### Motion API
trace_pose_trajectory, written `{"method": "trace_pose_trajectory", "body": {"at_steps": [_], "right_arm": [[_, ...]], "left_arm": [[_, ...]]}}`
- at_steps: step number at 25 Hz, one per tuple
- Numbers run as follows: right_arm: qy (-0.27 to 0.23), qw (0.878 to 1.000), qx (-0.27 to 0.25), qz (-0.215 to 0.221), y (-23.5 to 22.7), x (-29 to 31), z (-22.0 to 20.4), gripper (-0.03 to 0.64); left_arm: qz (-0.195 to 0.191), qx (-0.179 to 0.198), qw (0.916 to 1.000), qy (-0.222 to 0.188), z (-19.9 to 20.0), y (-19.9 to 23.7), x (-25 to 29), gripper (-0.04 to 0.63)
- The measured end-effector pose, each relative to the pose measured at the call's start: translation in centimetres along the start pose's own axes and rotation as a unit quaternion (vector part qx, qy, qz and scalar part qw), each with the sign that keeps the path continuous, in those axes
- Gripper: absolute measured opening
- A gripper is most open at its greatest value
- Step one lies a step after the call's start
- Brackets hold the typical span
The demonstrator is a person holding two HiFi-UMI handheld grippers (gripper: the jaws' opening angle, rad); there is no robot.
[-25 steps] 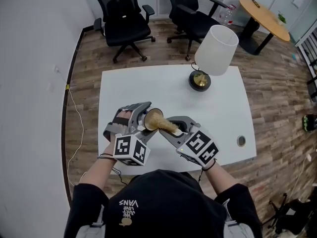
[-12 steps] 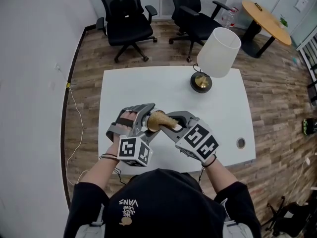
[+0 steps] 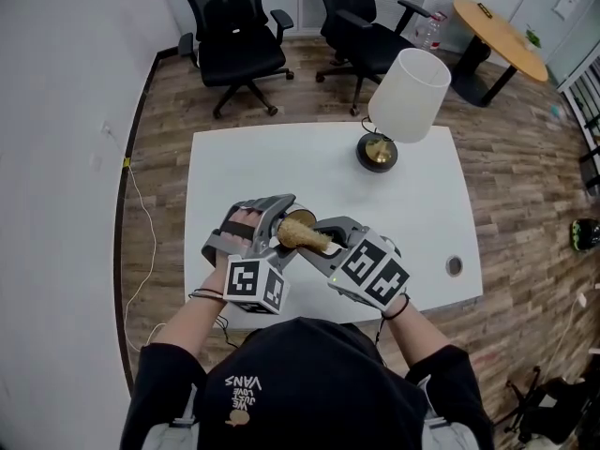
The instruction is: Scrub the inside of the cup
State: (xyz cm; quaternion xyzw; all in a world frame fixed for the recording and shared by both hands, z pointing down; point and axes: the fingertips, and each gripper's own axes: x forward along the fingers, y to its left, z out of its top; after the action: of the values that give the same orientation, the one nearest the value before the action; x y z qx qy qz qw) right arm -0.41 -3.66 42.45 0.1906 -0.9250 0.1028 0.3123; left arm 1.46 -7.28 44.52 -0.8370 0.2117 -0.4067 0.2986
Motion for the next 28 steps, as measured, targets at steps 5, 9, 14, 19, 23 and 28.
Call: {"method": "trace_pose_trajectory", "body": {"at_steps": [5, 9, 14, 19, 23, 28], "right_arm": [[-0.008, 0.999, 0.023, -0.028, -2.1, -1.1, -0.1, 0.103], [0.008, 0.999, 0.034, -0.017, -1.5, -1.3, -1.7, 0.103], [0.011, 0.999, 0.031, 0.025, 1.3, -0.6, -1.7, 0.103], [-0.055, 0.996, 0.070, 0.009, -0.3, -1.0, -0.3, 0.103], [-0.105, 0.989, 0.106, -0.013, -1.7, -1.2, 0.1, 0.103], [-0.163, 0.976, 0.144, -0.019, -2.7, -1.7, 0.6, 0.103]], "left_arm": [[0.004, 0.006, 1.0000, 0.001, 0.2, -0.1, 0.0, 0.408], [0.006, 0.000, 1.0000, 0.002, 0.0, -0.1, -0.1, 0.408], [-0.001, 0.003, 1.0000, 0.002, 0.4, -0.6, 0.1, 0.408], [-0.003, -0.028, 0.9995, -0.010, 0.6, -0.6, 0.5, 0.408], [-0.002, -0.076, 0.9966, -0.031, 0.7, -0.2, 0.9, 0.408], [-0.005, -0.155, 0.9867, -0.050, 0.3, 0.3, 1.4, 0.408]]}}
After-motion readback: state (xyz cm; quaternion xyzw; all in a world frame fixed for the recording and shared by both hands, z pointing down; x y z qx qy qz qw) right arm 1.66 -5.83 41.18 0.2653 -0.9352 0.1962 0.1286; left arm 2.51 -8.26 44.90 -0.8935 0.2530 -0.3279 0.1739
